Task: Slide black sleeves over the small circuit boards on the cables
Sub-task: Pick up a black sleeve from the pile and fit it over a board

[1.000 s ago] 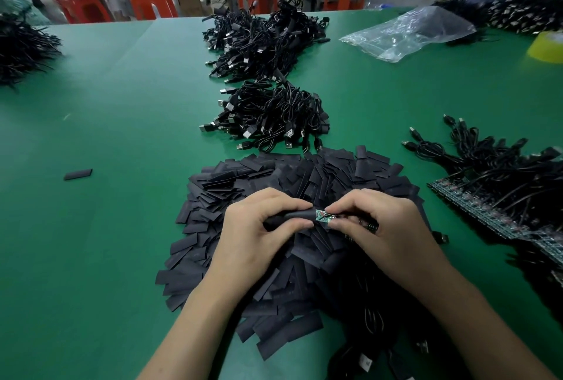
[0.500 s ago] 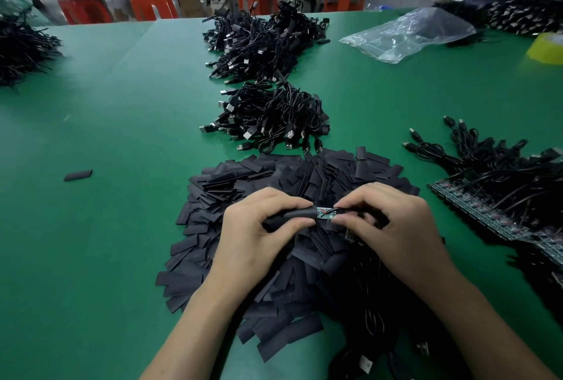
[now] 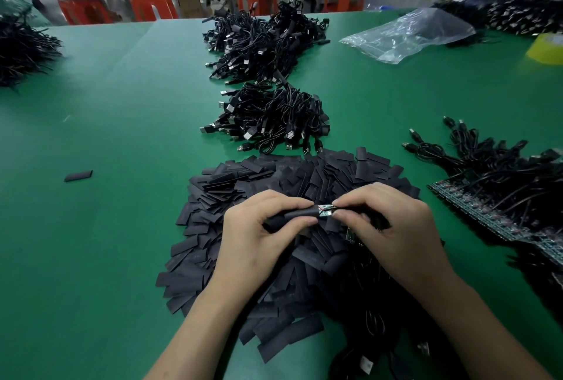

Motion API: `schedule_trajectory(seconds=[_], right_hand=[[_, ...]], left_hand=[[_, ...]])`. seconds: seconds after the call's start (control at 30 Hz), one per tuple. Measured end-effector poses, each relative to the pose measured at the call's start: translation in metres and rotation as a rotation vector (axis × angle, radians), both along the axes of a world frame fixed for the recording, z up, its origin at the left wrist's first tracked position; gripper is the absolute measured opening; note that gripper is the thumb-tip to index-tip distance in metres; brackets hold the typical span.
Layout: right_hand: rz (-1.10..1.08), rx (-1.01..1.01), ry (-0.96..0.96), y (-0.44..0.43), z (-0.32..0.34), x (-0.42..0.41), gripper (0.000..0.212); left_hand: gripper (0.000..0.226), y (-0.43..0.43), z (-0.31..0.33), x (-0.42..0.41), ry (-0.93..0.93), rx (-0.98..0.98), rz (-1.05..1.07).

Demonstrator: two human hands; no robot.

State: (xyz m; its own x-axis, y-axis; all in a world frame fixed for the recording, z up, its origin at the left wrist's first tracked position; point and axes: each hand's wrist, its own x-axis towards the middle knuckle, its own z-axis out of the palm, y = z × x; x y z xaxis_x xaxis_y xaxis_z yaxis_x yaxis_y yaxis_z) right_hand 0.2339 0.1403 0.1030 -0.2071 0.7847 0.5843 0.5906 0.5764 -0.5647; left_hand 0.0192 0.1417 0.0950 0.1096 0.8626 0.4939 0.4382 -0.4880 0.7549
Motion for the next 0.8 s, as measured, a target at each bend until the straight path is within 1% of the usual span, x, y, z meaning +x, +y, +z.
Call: schedule_trajectory(seconds=[0.1,0.37,0.5,0.63,0.8], right_hand=[[0.006,0.063,-0.028,0.0,0.0,-0.001,0.004],[0.056,0.129,-0.108,0.0,-0.004,0.0,0.005],[0.044,0.098,-0.042,-0.001,-0.005,-0.002,0.005],[-0.038,0.013,0.067,-0.004,-0.004,-0.005,0.01],[-0.073,0.028,0.083,-0.007,-0.003,-0.009,0.003]], left_hand=[[0.02,-0.002,0.001,0.001,-0.026,-0.012,-0.017],[0.018,-0.002,-0.003,0.006,-0.055,-0.003,-0.073],[0.018,-0.002,-0.004,0.007,-0.074,-0.004,-0.065],[0.017,-0.003,-0.002,0.007,-0.099,-0.002,-0.032],[0.017,-0.004,-0.001,0.008,-0.105,0.014,-0.015]])
